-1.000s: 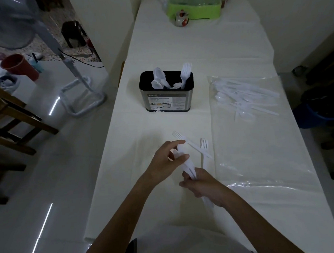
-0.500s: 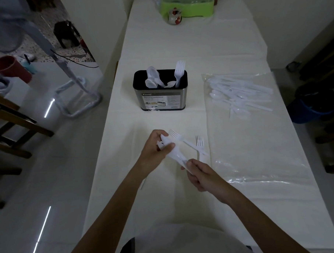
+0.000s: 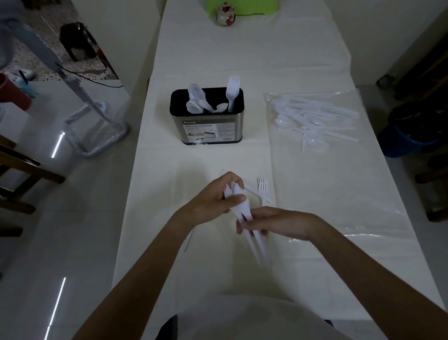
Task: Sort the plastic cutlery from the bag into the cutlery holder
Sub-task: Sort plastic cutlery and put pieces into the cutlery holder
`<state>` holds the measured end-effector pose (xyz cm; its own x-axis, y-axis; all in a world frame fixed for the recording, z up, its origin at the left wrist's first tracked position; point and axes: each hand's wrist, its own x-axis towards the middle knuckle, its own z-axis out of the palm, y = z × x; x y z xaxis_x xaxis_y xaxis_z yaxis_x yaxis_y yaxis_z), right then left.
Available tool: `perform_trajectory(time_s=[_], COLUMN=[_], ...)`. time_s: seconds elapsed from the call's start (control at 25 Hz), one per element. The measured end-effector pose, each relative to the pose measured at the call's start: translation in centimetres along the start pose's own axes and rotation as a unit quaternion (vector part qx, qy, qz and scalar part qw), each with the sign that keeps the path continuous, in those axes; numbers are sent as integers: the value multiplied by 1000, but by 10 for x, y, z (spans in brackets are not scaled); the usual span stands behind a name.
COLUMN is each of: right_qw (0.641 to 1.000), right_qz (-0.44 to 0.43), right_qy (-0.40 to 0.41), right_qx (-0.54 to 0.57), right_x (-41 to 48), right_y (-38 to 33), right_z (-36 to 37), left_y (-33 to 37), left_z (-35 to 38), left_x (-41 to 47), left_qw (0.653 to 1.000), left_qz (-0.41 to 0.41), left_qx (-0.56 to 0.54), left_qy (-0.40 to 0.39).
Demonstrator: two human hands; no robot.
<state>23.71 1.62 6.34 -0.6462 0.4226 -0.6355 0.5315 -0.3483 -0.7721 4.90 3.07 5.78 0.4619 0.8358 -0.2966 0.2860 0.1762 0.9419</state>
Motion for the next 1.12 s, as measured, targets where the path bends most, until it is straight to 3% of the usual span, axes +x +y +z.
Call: perform_trajectory(time_s=[0.08,0.2,0.4,0.48,0.56,0.68,0.76,0.92,1.12], right_qw=[995,997,997,995,990,963,926,861,842], right_qz=[39,41,-13,-37,-68,-125,-175,-251,-250], right_qy=[-20,-37,55,90,121,236,325,432,473], right_qx=[-86,-47,-44,-28,-20,42,79,89,64], right_x=[-1,2,13,17,17,17,22,53,100], right_y=[-9,-9,-6,-11,-28,-67,-94,-139,-160], right_z=[-7,-8,-9,-14,-26,-61,-91,-135,-152], left_y=[4,9,13,17,25,34,30,21,11], left_z=[1,-2,-10,-17,-30,-64,-92,-125,-133], left_x=[5,8,14,18,23,33,44,78,115], left_qw=[1000,998,1000,998,986,919,874,867,877], left_qz=[4,11,25,28,47,92,92,18,-37], left_qx=[16,32,2,-45,-65,-58,-70,-90,-85], left_qy=[-23,-48,-18,35,148,380,473,489,472])
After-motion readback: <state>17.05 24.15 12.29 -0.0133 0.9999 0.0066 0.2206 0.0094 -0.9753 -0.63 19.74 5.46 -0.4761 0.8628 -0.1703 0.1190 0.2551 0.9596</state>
